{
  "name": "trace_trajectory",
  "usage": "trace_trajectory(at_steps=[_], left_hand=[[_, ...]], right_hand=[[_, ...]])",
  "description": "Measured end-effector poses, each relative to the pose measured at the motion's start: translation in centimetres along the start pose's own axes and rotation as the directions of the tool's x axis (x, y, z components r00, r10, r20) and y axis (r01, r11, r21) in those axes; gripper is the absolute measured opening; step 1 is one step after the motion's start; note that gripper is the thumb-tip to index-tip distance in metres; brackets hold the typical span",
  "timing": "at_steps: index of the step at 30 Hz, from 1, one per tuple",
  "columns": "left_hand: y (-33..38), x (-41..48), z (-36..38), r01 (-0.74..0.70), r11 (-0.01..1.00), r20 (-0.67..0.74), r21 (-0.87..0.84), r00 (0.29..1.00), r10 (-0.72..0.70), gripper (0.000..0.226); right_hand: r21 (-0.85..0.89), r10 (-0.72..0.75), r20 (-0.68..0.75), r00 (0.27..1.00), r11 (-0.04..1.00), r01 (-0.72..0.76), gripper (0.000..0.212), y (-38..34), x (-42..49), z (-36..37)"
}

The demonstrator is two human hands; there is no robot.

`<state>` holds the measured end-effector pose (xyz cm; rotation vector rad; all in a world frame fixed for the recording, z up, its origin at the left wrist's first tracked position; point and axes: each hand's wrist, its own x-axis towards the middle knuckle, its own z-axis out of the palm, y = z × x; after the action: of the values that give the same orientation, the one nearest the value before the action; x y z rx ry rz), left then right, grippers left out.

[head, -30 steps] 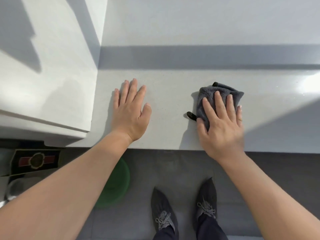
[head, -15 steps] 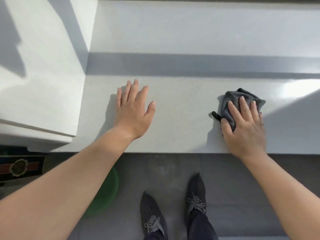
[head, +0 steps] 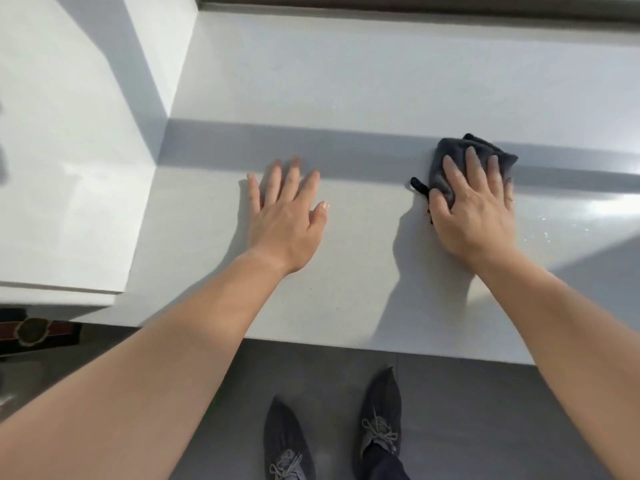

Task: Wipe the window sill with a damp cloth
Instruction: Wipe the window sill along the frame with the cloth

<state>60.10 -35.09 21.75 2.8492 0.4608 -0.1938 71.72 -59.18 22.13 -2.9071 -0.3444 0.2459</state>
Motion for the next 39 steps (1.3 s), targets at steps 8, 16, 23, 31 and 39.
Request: trace_trajectory(at_steps=[8,16,23,31,39], left_hand=[[0.5,0.2,0.1,0.012,1.000,-0.030,0.028,1.000,-0.011,0.059],[3.1,3.3,-0.3,0.041,0.999,-0.092,-0.016,0.995,-0.043,0.058],[5.3,6.8,0.3,0.081,0.996,-0.063,0.032,0.995,-0.079,0.070],[5.5,6.8,0.6,0.094,0.995,-0.075,0.025,0.993,-0.091,0.070],[5.3,7.6,-0.2,0.097,0.995,-0.091,-0.020,0.991,-0.098,0.068]], right_hand=[[-0.016,-0.402,0.034,0.915,0.915,0.402,0.060,-7.9,1.8,2.0],[-0.005,0.064,-0.007,0.998,0.998,-0.064,0.060,2.9,9.2,-2.1],[-0.007,-0.223,-0.016,0.975,0.975,0.223,0.061,-3.2,6.7,0.3],[-0.013,-0.090,0.010,0.996,0.996,0.090,0.059,2.2,15.5,-2.5],[-0.012,-0.473,0.041,0.880,0.880,0.474,0.058,-8.5,14.3,0.4]])
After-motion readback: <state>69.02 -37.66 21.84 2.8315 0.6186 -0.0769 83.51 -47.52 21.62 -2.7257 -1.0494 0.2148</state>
